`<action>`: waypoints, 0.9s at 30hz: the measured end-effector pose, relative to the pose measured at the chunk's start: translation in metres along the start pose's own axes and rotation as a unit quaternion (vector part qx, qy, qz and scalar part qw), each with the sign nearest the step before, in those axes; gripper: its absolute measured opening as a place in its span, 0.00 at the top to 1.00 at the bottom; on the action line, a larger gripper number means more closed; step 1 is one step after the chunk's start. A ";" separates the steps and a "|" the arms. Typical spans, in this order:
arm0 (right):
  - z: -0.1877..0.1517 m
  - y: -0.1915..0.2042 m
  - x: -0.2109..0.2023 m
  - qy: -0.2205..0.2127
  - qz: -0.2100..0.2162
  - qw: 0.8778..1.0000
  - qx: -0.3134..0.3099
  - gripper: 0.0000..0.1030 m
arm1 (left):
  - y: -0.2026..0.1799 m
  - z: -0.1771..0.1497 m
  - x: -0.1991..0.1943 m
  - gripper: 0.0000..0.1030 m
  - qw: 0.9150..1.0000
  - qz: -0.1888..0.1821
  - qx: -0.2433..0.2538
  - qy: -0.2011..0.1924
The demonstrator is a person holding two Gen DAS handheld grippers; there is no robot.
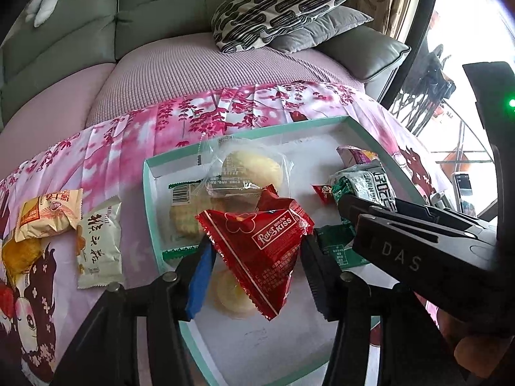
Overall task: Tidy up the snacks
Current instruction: 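Open both tools to release the red bag and corn snack bag into the tray, then lift both tools away from the tray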
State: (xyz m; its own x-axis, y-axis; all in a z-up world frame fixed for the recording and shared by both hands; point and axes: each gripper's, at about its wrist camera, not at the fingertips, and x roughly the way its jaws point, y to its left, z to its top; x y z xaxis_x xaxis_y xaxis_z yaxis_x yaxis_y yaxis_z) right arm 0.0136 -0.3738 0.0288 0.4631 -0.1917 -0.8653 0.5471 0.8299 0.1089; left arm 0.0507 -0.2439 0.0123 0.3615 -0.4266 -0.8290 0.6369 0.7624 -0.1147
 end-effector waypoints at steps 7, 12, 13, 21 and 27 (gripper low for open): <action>0.000 -0.001 -0.003 -0.001 0.006 1.000 0.004 0.41 | 0.000 0.002 -0.012 0.39 1.000 0.008 0.001 -0.011; 0.001 -0.002 -0.010 -0.012 0.005 1.000 0.007 0.40 | 0.005 0.005 -0.022 0.39 1.000 0.016 -0.005 -0.022; 0.002 -0.003 -0.011 -0.014 0.005 1.000 0.007 0.40 | 0.007 0.005 -0.024 0.39 1.000 0.018 -0.008 -0.024; 0.003 -0.006 -0.019 -0.020 0.006 1.000 0.008 0.39 | 0.039 0.006 -0.040 0.37 0.995 0.055 -0.072 -0.041; 0.002 -0.001 -0.015 -0.011 0.008 1.000 -0.002 0.30 | 0.074 0.001 -0.039 0.15 0.984 0.107 -0.140 -0.036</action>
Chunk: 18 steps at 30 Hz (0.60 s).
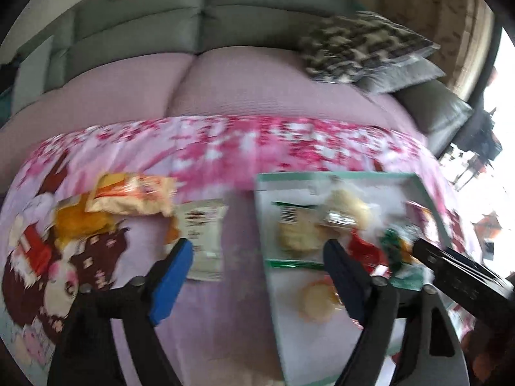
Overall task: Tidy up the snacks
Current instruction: 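Lift both tools away from the tray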
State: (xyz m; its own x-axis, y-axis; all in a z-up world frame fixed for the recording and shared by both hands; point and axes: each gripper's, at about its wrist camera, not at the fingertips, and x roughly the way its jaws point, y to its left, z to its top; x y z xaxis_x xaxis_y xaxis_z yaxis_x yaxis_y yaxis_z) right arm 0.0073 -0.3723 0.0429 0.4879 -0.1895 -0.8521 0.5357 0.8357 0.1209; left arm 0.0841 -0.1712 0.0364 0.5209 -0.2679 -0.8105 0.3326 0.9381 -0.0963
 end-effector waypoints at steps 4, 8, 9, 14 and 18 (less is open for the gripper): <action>-0.001 0.007 0.001 0.001 -0.001 1.000 -0.015 0.15 | 0.012 -0.001 0.005 0.09 0.999 0.041 -0.013 0.001; -0.001 0.013 0.002 0.003 -0.002 1.000 -0.027 0.11 | 0.015 -0.003 0.008 0.09 0.998 0.061 -0.015 0.002; -0.001 0.014 0.003 0.004 -0.003 1.000 -0.030 0.10 | 0.015 -0.003 0.009 0.08 0.998 0.063 -0.014 0.003; -0.001 0.017 0.004 0.003 -0.007 0.999 -0.036 0.00 | 0.014 -0.005 0.010 0.01 0.998 0.069 -0.011 0.004; -0.001 0.017 0.005 0.005 -0.007 0.999 -0.040 0.00 | 0.013 -0.005 0.009 0.00 0.997 0.071 -0.008 -0.003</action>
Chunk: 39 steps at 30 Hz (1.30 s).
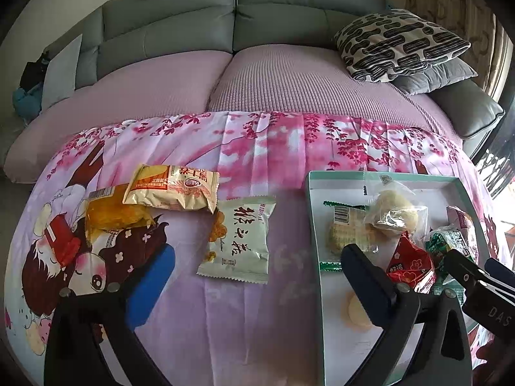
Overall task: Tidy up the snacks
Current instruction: 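Lift both tools away from the tray, then grasp the white pastry packet with the right tool while the left tool grasps the red bag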
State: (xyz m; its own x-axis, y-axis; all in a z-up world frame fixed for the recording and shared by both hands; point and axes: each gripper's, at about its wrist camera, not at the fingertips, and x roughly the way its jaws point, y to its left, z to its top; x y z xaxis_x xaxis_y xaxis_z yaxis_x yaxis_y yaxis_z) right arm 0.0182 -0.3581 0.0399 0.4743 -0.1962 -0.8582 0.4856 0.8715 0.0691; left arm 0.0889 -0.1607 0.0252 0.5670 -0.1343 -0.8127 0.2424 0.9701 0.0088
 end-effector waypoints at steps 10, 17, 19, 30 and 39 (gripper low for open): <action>0.001 0.002 -0.003 -0.010 0.011 1.000 0.006 0.00 | 0.014 0.004 -0.006 0.00 1.000 -0.016 -0.017 -0.008; 0.005 0.016 -0.019 -0.046 0.024 0.999 0.003 0.00 | 0.056 0.013 -0.020 0.00 0.999 -0.025 -0.034 -0.018; 0.005 0.022 -0.023 -0.055 0.032 0.998 0.004 0.00 | 0.074 0.015 -0.024 0.00 0.999 -0.019 -0.046 -0.022; -0.002 0.074 -0.021 -0.049 0.063 0.996 -0.040 0.00 | 0.192 0.002 -0.030 0.00 0.987 0.071 -0.144 -0.006; -0.019 0.132 -0.015 -0.037 0.093 0.990 -0.096 0.00 | 0.257 -0.012 -0.030 0.00 0.972 0.098 -0.212 -0.009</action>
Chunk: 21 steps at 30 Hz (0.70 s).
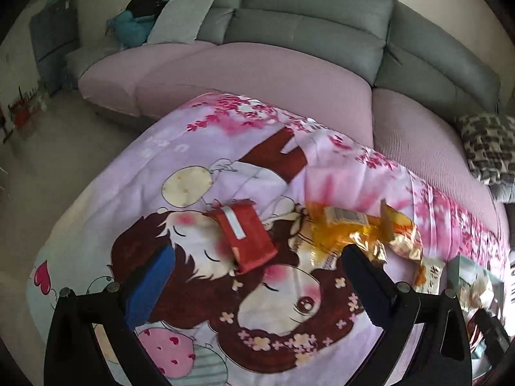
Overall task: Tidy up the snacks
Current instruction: 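Grasp the white pastry packet with the right tool while the left tool grasps the red bag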
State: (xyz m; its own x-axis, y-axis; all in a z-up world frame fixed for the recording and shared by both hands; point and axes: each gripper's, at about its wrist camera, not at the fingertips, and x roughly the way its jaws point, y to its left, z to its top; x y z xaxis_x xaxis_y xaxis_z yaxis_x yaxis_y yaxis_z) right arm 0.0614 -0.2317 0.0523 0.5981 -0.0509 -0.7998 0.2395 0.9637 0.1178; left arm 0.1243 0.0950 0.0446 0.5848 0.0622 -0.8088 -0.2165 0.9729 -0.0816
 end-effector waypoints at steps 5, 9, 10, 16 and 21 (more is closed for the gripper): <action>-0.005 0.035 0.010 0.009 0.000 0.999 -0.037 0.00 | 0.015 0.005 0.017 0.00 0.999 -0.008 -0.030 0.010; -0.005 0.060 0.018 0.018 0.020 0.998 -0.054 0.00 | 0.022 0.009 0.031 0.01 0.998 -0.023 -0.049 0.016; -0.005 0.064 0.020 0.021 0.023 0.998 -0.057 0.00 | 0.022 0.009 0.035 0.01 0.998 -0.020 -0.050 0.017; 0.001 0.085 0.043 0.036 0.019 0.997 -0.072 0.01 | 0.014 0.012 0.055 0.01 0.999 -0.019 -0.037 0.025; 0.004 0.094 0.068 0.059 0.019 0.996 -0.068 0.07 | 0.013 0.009 0.075 0.15 0.998 -0.019 -0.039 0.047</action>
State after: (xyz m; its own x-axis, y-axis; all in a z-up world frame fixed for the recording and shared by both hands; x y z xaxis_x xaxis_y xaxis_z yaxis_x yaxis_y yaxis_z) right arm 0.1278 -0.1454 0.0116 0.5088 0.0102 -0.8608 0.1082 0.9912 0.0757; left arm 0.1722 0.1147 -0.0118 0.5180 0.0006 -0.8554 -0.2586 0.9533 -0.1559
